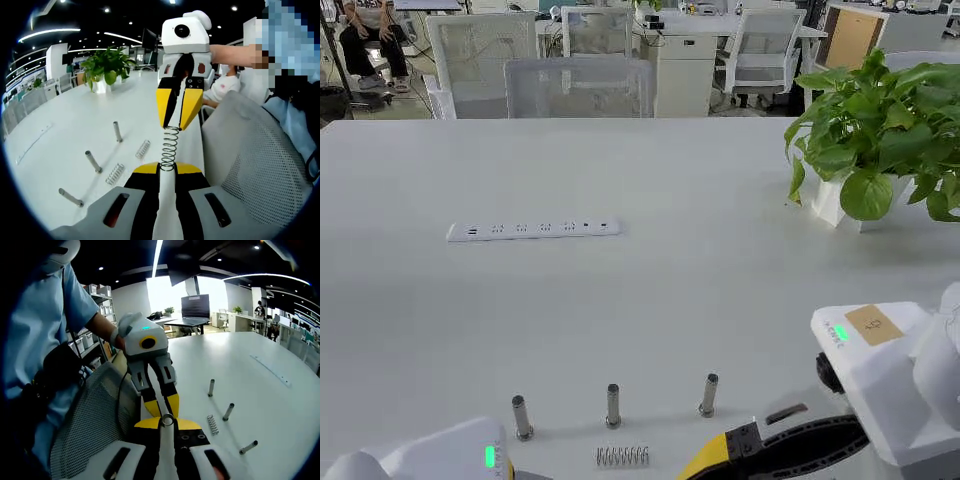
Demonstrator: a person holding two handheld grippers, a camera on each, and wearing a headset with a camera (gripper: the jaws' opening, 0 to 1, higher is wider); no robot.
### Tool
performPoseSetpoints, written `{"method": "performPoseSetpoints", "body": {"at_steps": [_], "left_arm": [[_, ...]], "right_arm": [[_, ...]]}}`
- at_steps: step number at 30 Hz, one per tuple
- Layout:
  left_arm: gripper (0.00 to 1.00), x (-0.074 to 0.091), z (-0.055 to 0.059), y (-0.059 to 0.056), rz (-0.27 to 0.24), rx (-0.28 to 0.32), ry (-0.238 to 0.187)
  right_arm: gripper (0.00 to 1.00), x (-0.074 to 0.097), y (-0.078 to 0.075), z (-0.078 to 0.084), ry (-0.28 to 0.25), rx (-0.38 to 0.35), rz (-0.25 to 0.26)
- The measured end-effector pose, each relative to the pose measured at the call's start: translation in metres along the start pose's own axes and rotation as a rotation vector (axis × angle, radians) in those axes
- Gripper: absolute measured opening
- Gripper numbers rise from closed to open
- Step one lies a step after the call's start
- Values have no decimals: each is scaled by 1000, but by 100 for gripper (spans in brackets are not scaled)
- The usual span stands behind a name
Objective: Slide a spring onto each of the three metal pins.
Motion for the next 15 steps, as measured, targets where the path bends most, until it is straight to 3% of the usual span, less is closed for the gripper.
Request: {"method": "performPoseSetpoints", "body": {"at_steps": [15], "left_arm": [[7, 0, 4, -1, -10, -3, 12]], "right_arm": [[6, -6, 1, -5, 63, 55, -12]]}}
Point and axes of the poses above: the centre of the closed fingertips' face, and the gripper's own axes: x roughly backward along the fingers, y roughly to its left, z roughly out of its underside, the point moved 9 cm from there along x, roughly backward along the fingers, and after that the axes turned 13 degrees about x, right-handed, at the moved point
